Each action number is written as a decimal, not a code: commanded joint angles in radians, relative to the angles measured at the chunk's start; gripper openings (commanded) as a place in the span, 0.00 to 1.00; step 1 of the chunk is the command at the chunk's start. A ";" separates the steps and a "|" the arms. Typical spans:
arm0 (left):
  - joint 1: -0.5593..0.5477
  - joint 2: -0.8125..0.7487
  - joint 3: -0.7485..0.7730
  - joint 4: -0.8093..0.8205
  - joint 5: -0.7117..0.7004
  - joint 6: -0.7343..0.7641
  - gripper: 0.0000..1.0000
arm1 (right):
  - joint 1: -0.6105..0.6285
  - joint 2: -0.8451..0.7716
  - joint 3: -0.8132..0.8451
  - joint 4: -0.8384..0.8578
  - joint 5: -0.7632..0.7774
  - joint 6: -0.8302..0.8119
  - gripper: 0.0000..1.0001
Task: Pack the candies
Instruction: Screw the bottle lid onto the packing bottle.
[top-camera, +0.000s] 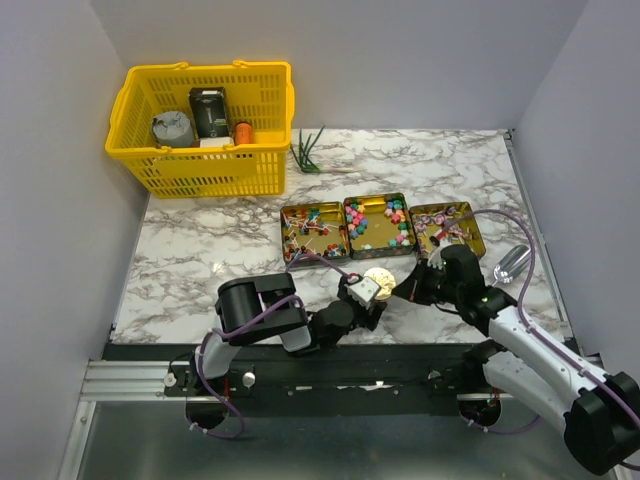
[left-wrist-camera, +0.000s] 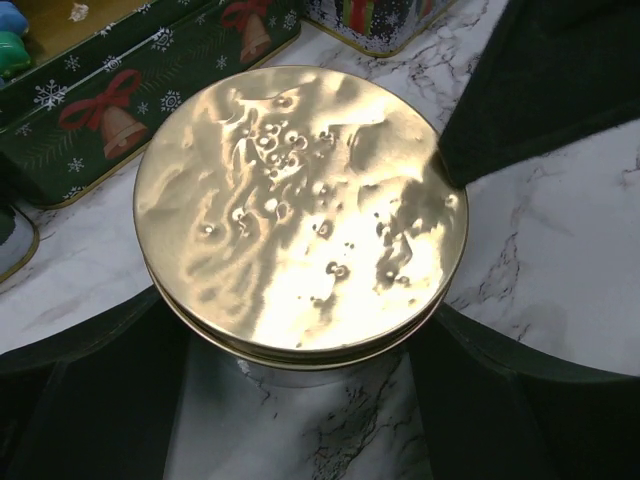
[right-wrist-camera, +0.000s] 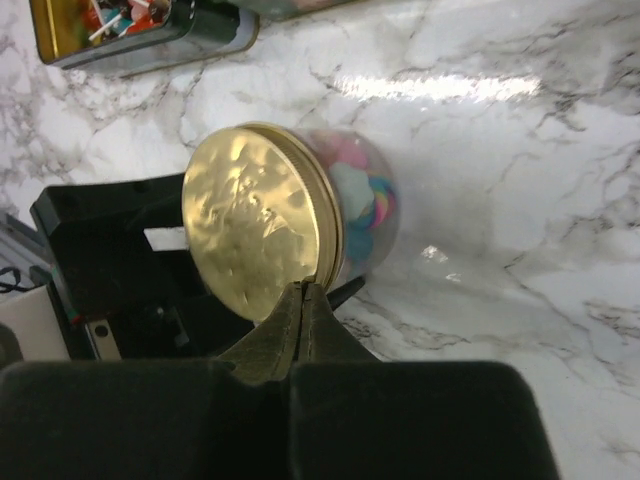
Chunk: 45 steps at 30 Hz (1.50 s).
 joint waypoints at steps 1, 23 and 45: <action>0.023 0.038 0.020 -0.066 -0.030 -0.050 0.78 | 0.016 -0.044 -0.065 -0.159 -0.138 0.030 0.01; 0.020 0.047 -0.102 0.046 0.134 -0.034 0.78 | 0.016 0.186 0.208 -0.034 0.110 -0.034 0.45; 0.023 0.041 -0.034 -0.082 0.084 -0.041 0.78 | 0.016 0.223 0.025 0.044 -0.055 -0.039 0.10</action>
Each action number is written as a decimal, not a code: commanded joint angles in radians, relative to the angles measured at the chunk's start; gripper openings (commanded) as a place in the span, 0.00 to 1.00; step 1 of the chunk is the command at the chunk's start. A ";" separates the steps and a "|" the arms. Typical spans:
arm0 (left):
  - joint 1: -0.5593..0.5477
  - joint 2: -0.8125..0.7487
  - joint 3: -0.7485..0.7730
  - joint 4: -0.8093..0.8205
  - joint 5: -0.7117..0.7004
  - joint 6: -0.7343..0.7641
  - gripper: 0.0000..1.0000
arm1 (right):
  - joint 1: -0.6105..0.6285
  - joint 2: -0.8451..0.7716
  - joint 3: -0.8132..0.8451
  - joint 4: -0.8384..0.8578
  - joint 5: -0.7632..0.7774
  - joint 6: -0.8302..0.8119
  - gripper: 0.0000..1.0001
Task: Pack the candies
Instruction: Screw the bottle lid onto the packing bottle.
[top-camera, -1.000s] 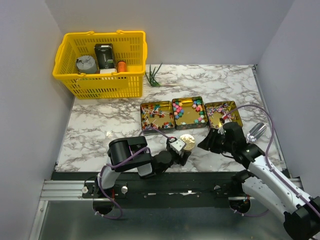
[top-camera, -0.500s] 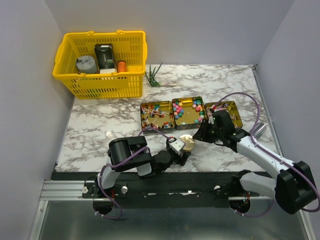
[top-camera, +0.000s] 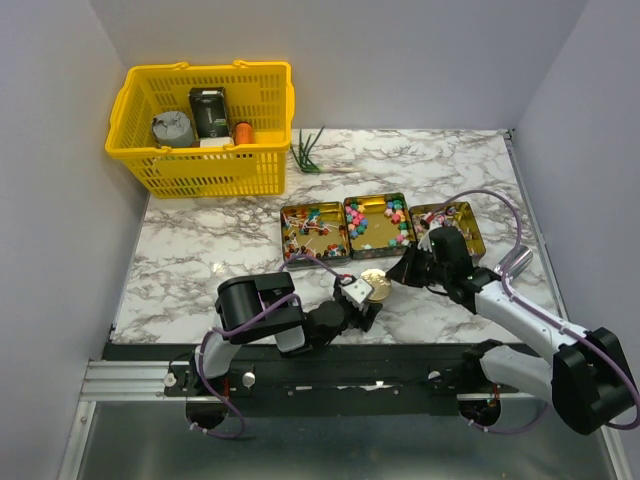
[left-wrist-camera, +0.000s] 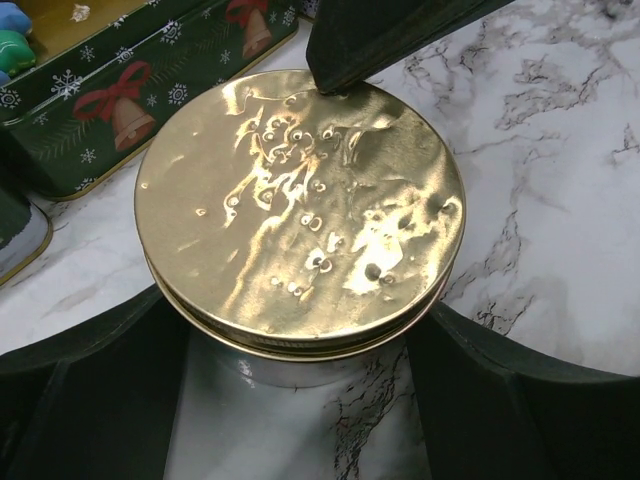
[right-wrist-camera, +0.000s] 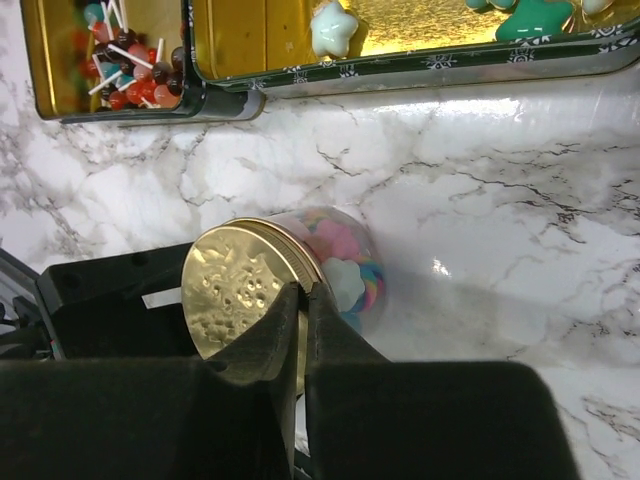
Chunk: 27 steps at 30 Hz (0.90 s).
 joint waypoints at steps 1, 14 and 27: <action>-0.002 0.033 0.030 -0.180 0.009 -0.058 0.78 | 0.013 -0.029 -0.104 -0.068 -0.089 0.011 0.09; 0.020 0.036 0.085 -0.288 -0.008 -0.078 0.77 | 0.013 -0.274 -0.258 -0.118 -0.218 0.074 0.01; 0.004 0.019 -0.007 -0.183 0.021 -0.050 0.77 | 0.013 -0.408 -0.115 -0.272 0.064 0.171 0.44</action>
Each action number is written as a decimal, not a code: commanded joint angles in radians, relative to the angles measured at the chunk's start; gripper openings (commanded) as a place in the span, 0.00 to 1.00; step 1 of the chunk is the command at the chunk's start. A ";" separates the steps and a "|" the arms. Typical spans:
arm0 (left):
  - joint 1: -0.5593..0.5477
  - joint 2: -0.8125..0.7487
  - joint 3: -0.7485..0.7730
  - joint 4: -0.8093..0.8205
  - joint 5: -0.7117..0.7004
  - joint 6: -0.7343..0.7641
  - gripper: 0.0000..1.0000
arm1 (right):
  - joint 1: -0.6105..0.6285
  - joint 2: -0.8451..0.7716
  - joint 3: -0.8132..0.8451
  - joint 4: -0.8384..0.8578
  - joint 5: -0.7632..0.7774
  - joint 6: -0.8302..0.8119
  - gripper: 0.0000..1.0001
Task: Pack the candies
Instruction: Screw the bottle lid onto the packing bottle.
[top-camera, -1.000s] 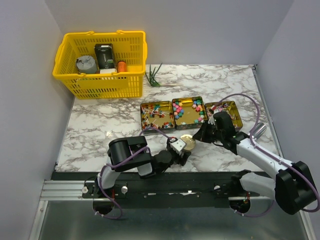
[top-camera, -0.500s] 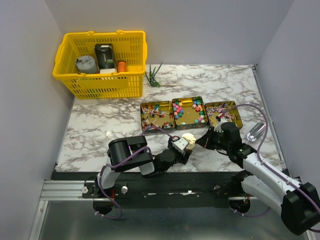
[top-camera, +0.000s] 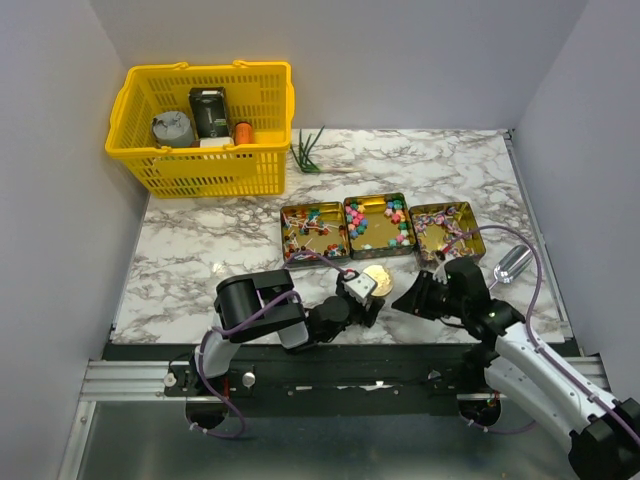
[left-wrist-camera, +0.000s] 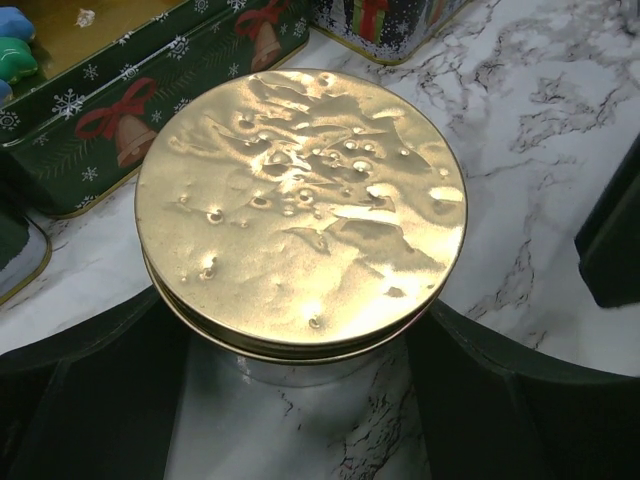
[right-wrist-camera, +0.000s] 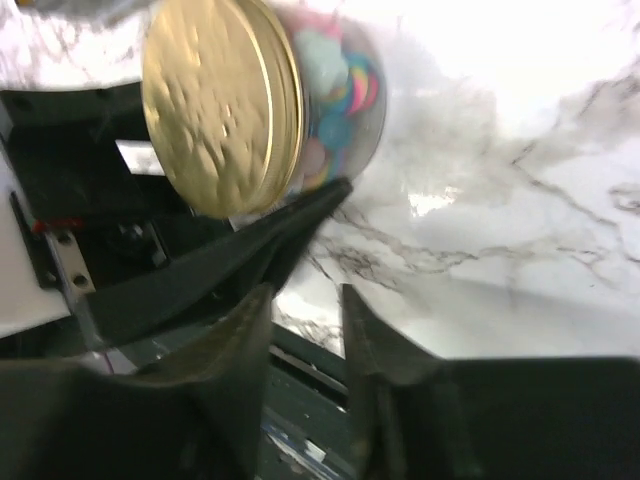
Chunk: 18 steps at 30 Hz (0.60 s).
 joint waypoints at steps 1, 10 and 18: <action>-0.012 0.022 -0.066 -0.103 0.031 -0.031 0.77 | 0.004 0.048 0.127 -0.036 0.157 0.032 0.46; -0.027 0.019 -0.072 -0.100 0.036 -0.029 0.77 | 0.004 0.298 0.290 0.070 0.188 -0.080 0.42; -0.027 0.021 -0.061 -0.103 0.048 -0.031 0.77 | 0.004 0.484 0.345 0.085 0.168 -0.149 0.36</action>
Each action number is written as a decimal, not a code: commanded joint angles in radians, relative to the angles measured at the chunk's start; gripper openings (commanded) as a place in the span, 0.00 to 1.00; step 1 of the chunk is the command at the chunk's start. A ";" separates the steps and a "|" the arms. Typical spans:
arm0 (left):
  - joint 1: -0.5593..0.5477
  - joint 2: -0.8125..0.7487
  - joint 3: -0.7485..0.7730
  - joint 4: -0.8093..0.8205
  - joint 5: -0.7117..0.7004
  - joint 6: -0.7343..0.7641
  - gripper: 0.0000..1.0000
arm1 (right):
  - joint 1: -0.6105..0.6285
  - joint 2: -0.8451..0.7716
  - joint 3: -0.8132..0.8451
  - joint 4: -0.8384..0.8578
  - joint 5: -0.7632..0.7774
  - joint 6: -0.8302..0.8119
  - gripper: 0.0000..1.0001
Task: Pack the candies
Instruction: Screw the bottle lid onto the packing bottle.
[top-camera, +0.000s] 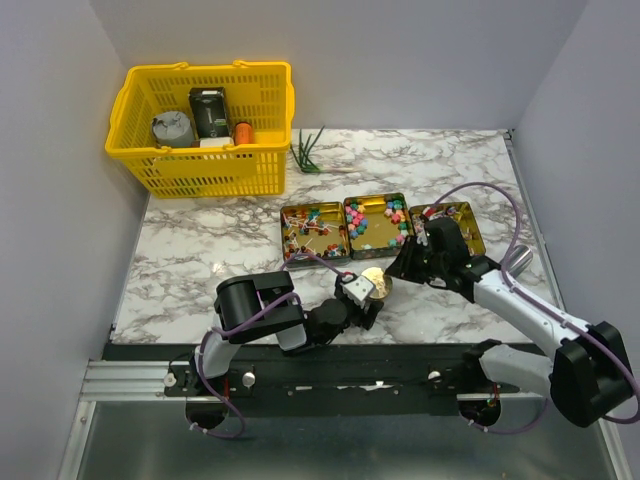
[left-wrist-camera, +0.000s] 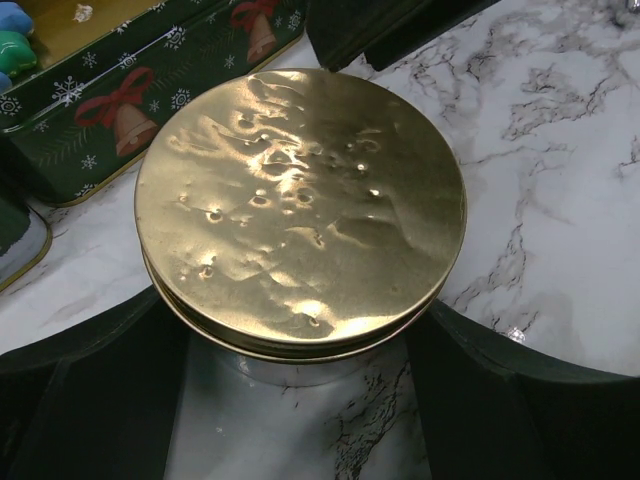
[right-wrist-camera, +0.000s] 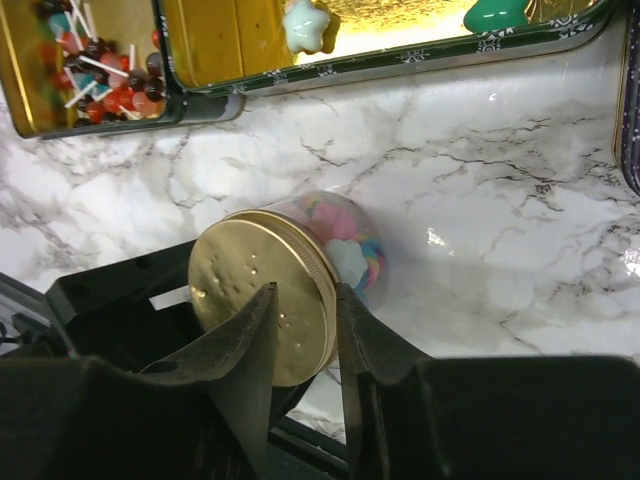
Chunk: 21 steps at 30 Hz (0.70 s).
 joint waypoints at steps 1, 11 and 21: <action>-0.016 0.022 -0.028 -0.143 0.045 -0.034 0.77 | 0.004 0.057 0.015 0.036 0.012 -0.056 0.34; -0.016 0.027 -0.017 -0.166 0.011 -0.043 0.77 | 0.004 0.028 -0.103 0.084 -0.088 -0.036 0.15; -0.012 0.032 0.064 -0.316 -0.033 -0.068 0.79 | 0.004 -0.139 -0.273 0.084 -0.154 -0.005 0.01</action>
